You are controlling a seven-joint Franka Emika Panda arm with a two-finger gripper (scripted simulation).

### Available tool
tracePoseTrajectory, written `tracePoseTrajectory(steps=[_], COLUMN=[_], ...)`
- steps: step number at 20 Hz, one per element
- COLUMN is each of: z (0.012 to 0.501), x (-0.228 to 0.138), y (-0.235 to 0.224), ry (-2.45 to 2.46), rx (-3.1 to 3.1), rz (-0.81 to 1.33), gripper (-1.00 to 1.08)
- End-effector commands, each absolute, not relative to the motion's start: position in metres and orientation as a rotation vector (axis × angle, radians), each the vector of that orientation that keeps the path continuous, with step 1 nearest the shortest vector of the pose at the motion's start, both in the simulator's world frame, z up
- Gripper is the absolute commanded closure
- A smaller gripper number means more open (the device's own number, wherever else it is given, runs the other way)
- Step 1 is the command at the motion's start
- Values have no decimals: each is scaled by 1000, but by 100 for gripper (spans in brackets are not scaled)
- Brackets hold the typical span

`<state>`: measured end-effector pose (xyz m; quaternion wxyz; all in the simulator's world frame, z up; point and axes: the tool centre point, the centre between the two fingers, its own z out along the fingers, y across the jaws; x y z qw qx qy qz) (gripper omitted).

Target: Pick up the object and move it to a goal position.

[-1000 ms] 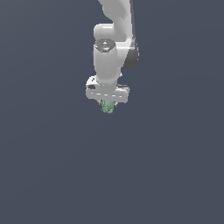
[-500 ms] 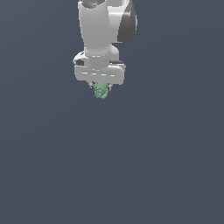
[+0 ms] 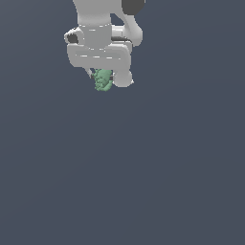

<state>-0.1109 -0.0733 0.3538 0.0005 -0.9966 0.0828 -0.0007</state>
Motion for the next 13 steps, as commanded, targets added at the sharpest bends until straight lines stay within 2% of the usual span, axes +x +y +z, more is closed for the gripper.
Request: tracePoseTrajectory(steps=[1, 13], z=[368, 388], x=[-111, -110], y=[-77, -83], ry=[259, 259], rx=[-3131, -3131], rz=[0, 0], gripper=[108, 108])
